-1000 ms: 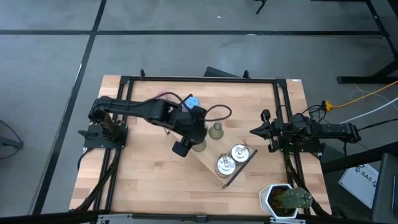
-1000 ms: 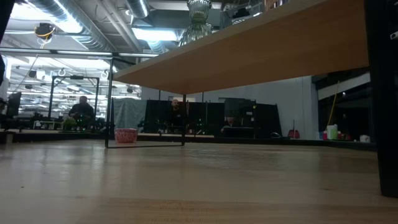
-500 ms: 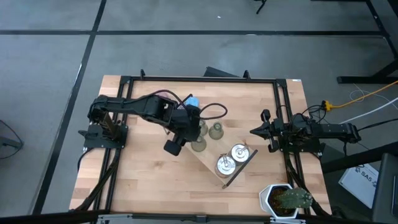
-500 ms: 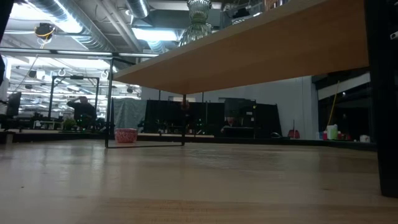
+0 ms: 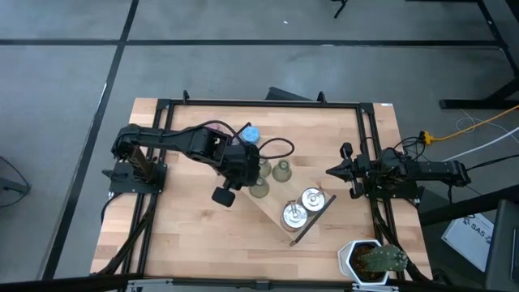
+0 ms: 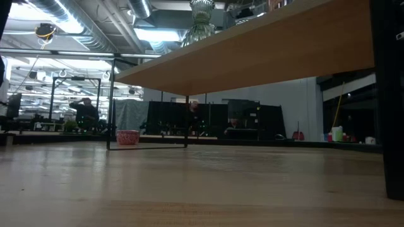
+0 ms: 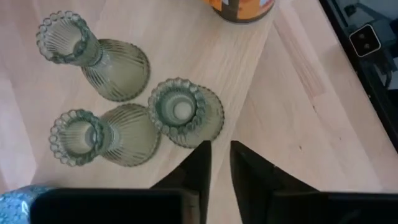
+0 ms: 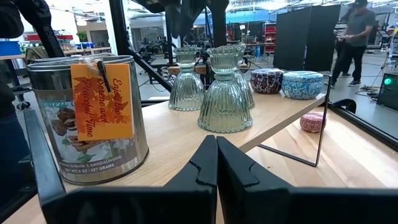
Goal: Pick & Place candle stick holders
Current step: Put the transparent candle holder on the shelf
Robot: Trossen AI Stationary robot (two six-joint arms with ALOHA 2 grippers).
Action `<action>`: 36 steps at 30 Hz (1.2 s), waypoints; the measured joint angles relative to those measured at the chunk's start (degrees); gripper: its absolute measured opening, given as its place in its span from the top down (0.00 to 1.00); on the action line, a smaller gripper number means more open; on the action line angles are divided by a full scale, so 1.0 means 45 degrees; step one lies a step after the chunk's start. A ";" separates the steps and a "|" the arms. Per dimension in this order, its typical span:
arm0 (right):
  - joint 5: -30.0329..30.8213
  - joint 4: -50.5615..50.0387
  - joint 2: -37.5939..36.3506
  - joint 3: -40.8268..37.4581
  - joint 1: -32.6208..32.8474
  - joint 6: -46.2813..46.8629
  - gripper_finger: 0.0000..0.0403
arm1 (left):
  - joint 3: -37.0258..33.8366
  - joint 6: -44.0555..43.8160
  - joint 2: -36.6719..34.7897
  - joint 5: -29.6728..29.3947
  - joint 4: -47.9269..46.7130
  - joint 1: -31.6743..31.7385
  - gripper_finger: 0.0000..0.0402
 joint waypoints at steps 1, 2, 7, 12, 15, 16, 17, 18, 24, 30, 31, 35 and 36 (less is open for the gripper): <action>-0.0001 -0.0003 0.0000 0.0000 0.0001 0.0000 1.00 | -0.0105 -0.0069 -0.0017 -0.0003 0.0131 0.0000 0.88; -0.0005 -0.0003 0.0000 0.0000 0.0005 0.0000 1.00 | -0.0228 -0.0120 -0.0035 -0.0003 0.0210 0.0000 0.89; 0.0003 -0.0001 0.0000 0.0000 0.0000 0.0000 1.00 | -0.0892 -0.0244 -0.0099 -0.0012 0.0837 0.0000 0.96; 0.0000 0.0001 0.0000 0.0000 0.0004 0.0000 1.00 | -0.1167 -0.0242 -0.0114 -0.0017 0.1074 0.0000 1.00; 0.0000 0.0001 0.0000 -0.0004 0.0000 0.0000 1.00 | -0.1423 -0.0239 -0.0123 -0.0017 0.1294 0.0000 0.99; 0.0000 -0.0002 0.0000 0.0000 0.0000 0.0000 1.00 | -0.1530 -0.0239 -0.0123 -0.0013 0.1313 0.0000 1.00; 0.0000 0.0001 0.0000 0.0000 0.0000 0.0000 1.00 | -0.1654 -0.0239 -0.0123 -0.0003 0.1331 0.0000 1.00; 0.0000 0.0001 0.0000 0.0000 0.0001 0.0000 1.00 | -0.1756 -0.0239 -0.0123 0.0002 0.1355 0.0000 1.00; 0.0000 -0.0003 0.0000 -0.0005 0.0000 0.0000 1.00 | -0.2334 0.0239 -0.0123 -0.0008 0.2369 0.0034 1.00; 0.0000 0.0001 0.0000 0.0000 0.0000 0.0000 1.00 | -0.2739 0.0333 -0.0123 -0.0013 0.2815 0.0076 1.00; 0.0000 -0.0003 0.0000 0.0000 0.0005 0.0000 1.00 | -0.2744 0.0339 -0.0123 -0.0013 0.2817 0.0088 1.00; 0.0000 0.0000 0.0000 0.0000 0.0004 0.0000 1.00 | -0.2744 0.0425 -0.0123 -0.0017 0.3073 0.0176 1.00; 0.0000 0.0000 0.0000 -0.0002 0.0002 0.0000 1.00 | -0.2744 0.0426 -0.0123 -0.0016 0.3129 0.0183 1.00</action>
